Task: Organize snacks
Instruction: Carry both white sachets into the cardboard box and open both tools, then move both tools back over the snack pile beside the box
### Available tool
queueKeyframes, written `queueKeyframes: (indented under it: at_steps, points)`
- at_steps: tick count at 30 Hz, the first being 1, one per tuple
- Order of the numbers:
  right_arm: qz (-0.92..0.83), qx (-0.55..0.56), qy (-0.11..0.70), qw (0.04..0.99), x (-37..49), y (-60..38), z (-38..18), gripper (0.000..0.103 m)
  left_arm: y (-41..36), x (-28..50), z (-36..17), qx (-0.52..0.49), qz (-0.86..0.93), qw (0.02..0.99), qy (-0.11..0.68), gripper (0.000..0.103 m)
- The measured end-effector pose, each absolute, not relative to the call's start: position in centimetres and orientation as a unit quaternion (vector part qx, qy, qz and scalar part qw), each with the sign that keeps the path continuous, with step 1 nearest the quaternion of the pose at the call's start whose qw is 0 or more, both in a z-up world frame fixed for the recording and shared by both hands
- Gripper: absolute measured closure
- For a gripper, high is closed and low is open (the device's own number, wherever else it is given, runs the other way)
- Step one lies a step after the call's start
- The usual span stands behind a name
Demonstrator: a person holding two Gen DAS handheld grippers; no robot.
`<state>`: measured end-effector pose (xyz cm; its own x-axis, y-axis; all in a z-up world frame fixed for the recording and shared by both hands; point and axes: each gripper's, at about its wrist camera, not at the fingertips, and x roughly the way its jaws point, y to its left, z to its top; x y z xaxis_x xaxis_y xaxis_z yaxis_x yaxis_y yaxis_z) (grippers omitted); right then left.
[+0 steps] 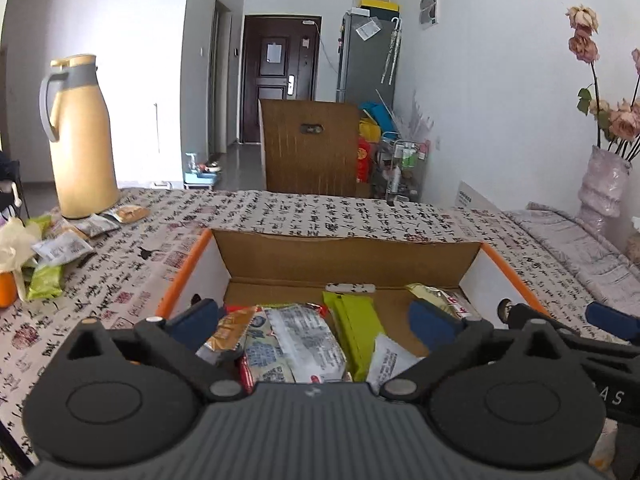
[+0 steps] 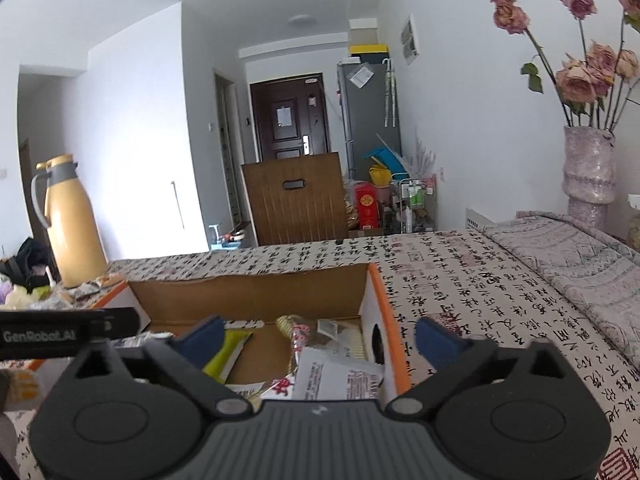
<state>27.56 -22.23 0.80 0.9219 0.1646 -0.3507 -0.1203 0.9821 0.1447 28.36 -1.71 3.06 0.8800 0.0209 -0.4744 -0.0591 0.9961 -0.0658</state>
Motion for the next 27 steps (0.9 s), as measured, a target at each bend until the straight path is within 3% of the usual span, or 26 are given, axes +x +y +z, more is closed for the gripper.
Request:
queueKeyframes:
  at_steps: [20,27]
  points:
    - [0.087,0.056,0.178,0.979,25.6,-23.2,2.9,0.000,-2.3,27.3,4.4,-0.028,0.042,0.970,0.237,0.000]
    - [0.127,0.002,0.186,0.974,23.3,-24.7,3.5,0.000,-3.1,25.3,4.7,-0.017,0.084,0.963,0.255,0.000]
